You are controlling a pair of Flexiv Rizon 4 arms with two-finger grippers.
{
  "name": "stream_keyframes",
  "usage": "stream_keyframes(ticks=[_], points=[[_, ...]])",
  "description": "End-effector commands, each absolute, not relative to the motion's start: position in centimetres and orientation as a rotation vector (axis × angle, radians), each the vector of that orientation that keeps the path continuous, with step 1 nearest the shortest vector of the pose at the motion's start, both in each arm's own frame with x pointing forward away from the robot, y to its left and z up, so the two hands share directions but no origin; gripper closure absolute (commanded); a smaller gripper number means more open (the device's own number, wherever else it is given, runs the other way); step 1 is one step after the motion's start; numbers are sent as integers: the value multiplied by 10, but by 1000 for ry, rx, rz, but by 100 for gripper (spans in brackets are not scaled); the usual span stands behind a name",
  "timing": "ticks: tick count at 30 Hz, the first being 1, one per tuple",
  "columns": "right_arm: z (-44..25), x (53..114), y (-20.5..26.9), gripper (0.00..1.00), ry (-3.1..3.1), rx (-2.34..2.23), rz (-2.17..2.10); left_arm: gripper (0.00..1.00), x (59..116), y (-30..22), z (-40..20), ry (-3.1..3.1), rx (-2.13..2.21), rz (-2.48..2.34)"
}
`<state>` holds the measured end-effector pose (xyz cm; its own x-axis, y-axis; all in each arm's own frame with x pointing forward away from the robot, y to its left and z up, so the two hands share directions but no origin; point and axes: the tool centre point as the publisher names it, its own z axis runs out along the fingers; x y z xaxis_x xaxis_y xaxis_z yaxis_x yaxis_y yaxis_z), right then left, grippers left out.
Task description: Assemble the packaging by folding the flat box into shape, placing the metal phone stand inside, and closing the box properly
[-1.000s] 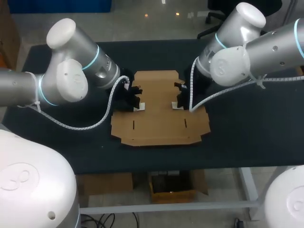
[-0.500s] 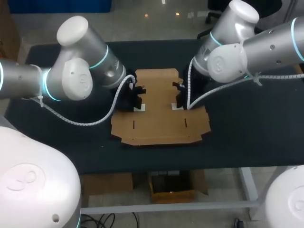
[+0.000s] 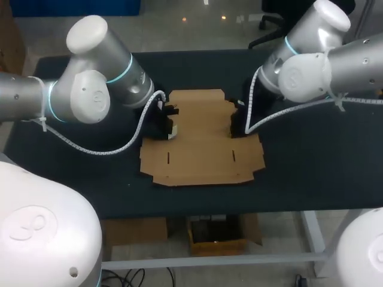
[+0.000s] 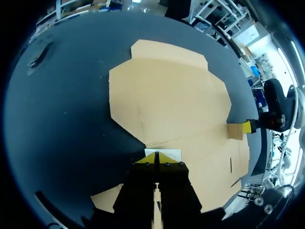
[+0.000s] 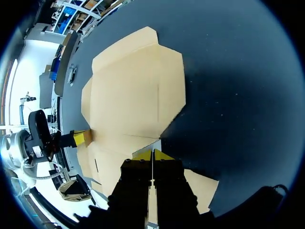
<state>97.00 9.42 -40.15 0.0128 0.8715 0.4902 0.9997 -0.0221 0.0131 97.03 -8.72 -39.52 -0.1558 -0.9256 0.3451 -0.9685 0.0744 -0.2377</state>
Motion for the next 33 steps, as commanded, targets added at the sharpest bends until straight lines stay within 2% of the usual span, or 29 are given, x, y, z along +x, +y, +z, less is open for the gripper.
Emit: stream_keyframes(ticks=[1, 12, 23, 33], points=[[-389, 967, 66, 100, -1873, -1925, -576, 100, 970, -72, -377, -2222, 1980, 619], [-373, 964, 26, 100, -1802, -1913, -625, 100, 968, -46, -346, -2181, 2039, 654], [-361, 958, 12, 100, -1796, -1920, -604, 100, 952, -29, -342, -2124, 2104, 639], [-318, 941, -5, 100, -1765, -1949, -563, 100, 923, -2, -296, -2047, 2132, 673]])
